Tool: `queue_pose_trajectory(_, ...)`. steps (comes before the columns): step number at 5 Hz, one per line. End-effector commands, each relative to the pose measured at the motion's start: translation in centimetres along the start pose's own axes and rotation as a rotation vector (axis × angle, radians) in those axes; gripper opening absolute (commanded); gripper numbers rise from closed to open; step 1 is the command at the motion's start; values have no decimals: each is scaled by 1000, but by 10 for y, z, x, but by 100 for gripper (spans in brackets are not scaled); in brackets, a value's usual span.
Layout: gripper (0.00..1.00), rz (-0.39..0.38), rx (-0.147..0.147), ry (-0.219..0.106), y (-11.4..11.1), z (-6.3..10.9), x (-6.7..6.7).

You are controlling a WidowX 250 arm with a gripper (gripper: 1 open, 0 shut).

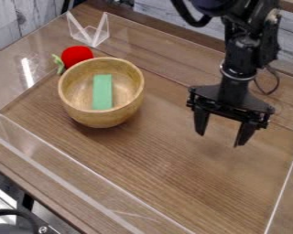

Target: Put the green block in the brown bowl

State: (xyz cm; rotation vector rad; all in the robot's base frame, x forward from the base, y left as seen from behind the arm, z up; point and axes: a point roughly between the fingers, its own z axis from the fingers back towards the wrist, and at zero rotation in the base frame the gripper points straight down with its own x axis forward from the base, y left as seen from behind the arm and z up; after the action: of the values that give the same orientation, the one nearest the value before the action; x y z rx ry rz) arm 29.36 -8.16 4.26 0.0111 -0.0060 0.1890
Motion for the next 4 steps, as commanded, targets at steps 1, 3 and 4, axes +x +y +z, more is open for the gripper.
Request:
queue_pose_trajectory(1, 100, 7, -12, -39, 7, 14, 6)
queue_pose_trajectory(3, 100, 4, -13, -49, 17, 33, 18)
queue_pose_trajectory(4, 100, -5, -18, -58, 25, 46, 28)
